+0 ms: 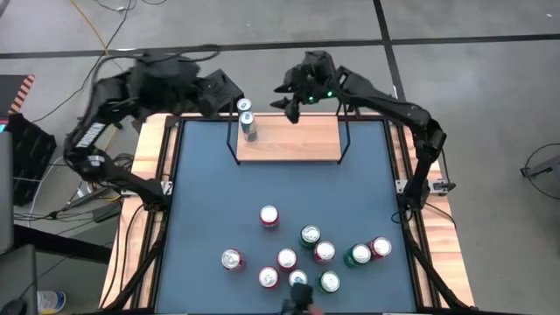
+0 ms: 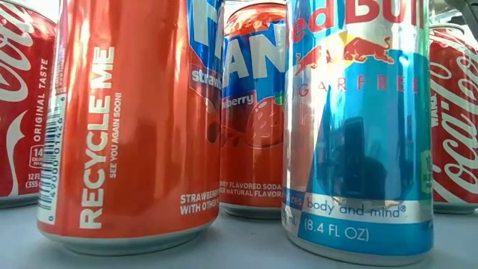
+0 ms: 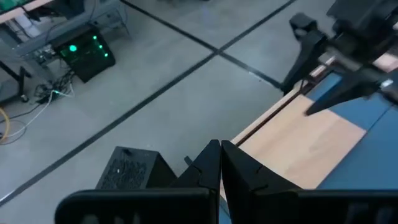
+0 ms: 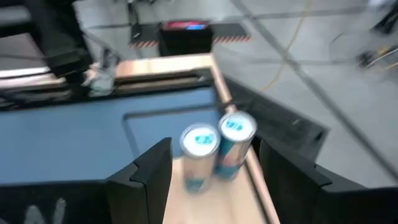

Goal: Place canned beverage on shelf
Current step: Put the left blue soda can on the shelf aligned with the other blue soda can

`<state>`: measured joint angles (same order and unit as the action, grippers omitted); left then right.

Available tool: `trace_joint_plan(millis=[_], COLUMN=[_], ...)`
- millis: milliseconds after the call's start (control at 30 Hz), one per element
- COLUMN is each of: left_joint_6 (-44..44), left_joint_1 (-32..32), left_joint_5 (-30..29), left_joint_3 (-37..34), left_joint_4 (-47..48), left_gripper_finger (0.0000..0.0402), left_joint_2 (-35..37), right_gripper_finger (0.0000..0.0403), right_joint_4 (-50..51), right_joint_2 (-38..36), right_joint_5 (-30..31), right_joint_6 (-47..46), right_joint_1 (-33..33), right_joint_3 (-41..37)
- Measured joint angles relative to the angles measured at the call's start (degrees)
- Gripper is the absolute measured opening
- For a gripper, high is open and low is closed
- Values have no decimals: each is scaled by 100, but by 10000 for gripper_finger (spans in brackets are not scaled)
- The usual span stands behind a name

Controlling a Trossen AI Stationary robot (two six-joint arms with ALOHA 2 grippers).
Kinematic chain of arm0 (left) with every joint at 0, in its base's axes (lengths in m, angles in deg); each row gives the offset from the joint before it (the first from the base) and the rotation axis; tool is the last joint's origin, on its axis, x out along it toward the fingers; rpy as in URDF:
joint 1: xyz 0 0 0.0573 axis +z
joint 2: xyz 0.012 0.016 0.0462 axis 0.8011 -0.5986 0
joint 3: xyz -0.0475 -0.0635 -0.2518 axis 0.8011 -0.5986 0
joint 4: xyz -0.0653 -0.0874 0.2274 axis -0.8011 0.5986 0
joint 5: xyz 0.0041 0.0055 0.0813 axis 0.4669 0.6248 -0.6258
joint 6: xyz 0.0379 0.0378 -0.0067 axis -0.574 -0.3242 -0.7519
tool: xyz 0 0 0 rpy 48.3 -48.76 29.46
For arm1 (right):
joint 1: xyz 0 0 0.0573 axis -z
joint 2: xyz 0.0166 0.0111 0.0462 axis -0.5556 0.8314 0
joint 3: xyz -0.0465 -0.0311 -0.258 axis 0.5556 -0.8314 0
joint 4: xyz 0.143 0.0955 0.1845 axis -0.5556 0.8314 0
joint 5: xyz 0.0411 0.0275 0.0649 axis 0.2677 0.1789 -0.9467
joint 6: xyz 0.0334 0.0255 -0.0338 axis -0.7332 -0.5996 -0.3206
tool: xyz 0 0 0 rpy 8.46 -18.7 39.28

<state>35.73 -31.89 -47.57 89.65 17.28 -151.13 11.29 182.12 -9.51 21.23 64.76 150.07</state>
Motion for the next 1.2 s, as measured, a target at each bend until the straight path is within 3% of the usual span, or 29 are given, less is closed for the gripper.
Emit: trace_joint_plan(millis=[200, 500, 633, 1200], left_joint_6=[11, -45, -97, -270], left_joint_1=[-52, -52, -54, -54], left_joint_5=[-9, -4, 0, -7], left_joint_3=[-2, -9, -11, -11], left_joint_4=[42, 285, 360, 364], left_gripper_finger=[0, 0, 0, 0], left_joint_2=[234, 45, -37, -65], right_gripper_finger=[234, 250, 256, 256], right_joint_4=[-1054, -1455, -1515, -1512], right_joint_2=[-3, 374, 731, 1517], right_joint_5=[631, 752, 1493, 1481], right_joint_6=[141, -541, -641, -802], right_joint_1=[-310, -550, -734, -775], right_joint_3=[-517, -690, -547, -270])
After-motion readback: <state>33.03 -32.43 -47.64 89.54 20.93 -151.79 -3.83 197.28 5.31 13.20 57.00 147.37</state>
